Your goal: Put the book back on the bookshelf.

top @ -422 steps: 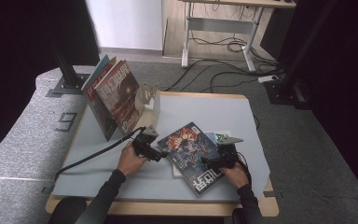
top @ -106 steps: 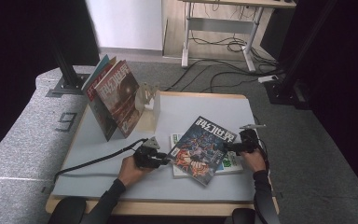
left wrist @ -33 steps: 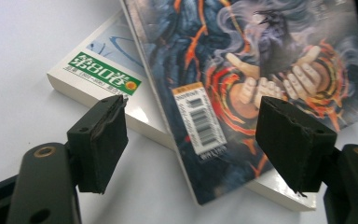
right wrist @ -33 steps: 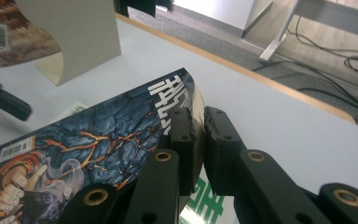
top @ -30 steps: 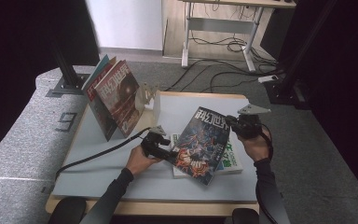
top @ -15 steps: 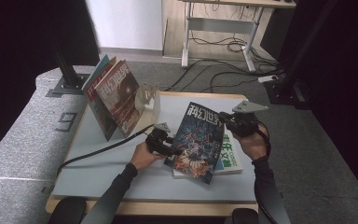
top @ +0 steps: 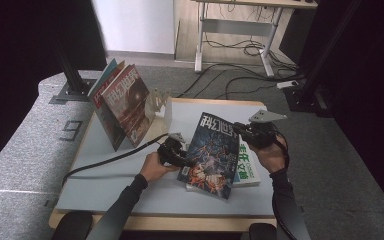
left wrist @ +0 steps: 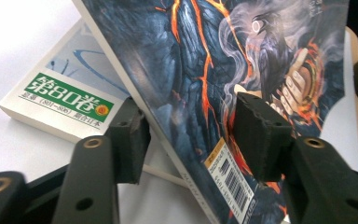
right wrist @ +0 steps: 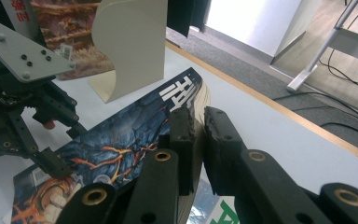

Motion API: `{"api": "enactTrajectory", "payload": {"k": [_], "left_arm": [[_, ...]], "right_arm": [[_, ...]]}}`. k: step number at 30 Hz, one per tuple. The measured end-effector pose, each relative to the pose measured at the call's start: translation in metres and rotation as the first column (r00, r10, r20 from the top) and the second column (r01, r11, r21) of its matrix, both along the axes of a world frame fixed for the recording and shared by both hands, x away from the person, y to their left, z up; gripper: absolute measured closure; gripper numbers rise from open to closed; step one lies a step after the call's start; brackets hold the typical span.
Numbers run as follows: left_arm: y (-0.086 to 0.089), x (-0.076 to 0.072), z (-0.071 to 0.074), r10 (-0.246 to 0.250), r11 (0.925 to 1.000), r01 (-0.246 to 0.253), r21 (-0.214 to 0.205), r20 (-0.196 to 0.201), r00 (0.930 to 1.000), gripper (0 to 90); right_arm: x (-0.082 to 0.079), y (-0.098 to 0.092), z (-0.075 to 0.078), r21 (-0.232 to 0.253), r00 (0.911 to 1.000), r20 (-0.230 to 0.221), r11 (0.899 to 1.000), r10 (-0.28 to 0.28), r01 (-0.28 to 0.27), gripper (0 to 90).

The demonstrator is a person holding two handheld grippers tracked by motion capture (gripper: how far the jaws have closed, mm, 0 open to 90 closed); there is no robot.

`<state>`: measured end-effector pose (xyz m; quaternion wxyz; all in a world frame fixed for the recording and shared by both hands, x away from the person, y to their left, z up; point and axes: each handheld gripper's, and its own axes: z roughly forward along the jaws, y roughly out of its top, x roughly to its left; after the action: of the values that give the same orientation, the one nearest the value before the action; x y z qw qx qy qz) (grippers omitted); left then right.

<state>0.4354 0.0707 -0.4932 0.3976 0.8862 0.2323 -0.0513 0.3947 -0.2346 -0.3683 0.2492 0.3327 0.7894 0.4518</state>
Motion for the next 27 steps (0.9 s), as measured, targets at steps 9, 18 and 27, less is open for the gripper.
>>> {"api": "enactTrajectory", "payload": {"k": [9,18,27], "left_arm": [[0.004,-0.007,0.010,-0.028,0.9979,0.028,-0.059,0.005,0.9996,66.8],[0.005,-0.015,0.015,-0.018,0.9974,0.024,-0.067,0.091,0.9957,69.1],[0.010,-0.021,0.024,0.044,0.9955,-0.025,-0.091,0.209,0.9768,75.0]], "right_arm": [[-0.001,0.004,0.005,0.001,0.9998,0.009,1.000,0.019,-0.019,80.4],[-0.003,0.001,0.010,0.006,0.9995,0.030,1.000,0.010,-0.010,80.4],[-0.006,0.000,0.022,0.025,0.9967,0.081,1.000,0.002,-0.004,80.0]]}}
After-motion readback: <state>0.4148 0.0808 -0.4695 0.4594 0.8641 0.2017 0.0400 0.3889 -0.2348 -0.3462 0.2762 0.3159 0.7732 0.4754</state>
